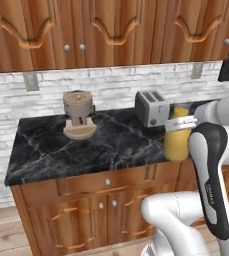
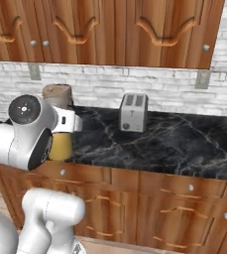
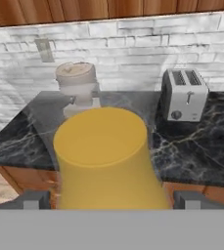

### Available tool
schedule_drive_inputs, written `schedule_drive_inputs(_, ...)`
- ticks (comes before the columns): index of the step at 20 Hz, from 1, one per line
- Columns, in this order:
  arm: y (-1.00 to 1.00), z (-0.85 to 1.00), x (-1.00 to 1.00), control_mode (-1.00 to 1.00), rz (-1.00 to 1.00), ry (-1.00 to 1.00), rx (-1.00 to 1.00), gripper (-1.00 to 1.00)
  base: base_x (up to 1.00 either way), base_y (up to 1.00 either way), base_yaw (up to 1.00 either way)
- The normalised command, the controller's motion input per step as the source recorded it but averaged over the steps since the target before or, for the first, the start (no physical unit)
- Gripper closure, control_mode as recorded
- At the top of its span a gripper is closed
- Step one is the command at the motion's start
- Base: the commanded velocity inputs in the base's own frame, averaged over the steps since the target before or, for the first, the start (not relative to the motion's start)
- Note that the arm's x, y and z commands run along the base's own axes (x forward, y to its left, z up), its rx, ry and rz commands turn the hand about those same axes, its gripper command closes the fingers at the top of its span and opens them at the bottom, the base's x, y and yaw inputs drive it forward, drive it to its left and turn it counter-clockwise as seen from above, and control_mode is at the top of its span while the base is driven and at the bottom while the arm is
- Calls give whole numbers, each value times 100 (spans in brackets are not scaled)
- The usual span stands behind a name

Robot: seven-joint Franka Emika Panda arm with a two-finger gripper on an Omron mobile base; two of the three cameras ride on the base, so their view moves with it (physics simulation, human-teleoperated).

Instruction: Move the grapes and hotdog bun from the second highest shelf to the top shelf to make space. Then, place the pitcher from the counter on the cleared second highest shelf.

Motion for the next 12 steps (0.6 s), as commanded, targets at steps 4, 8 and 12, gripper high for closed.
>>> schedule_drive_inputs(4,0,0,0,100,0,0,0,100,-69,21,61)
schedule_drive_inputs(8,0,0,0,100,0,0,0,100,-39,55,73)
schedule_drive_inputs(12,0,0,0,100,0,0,0,100,0,65,81)
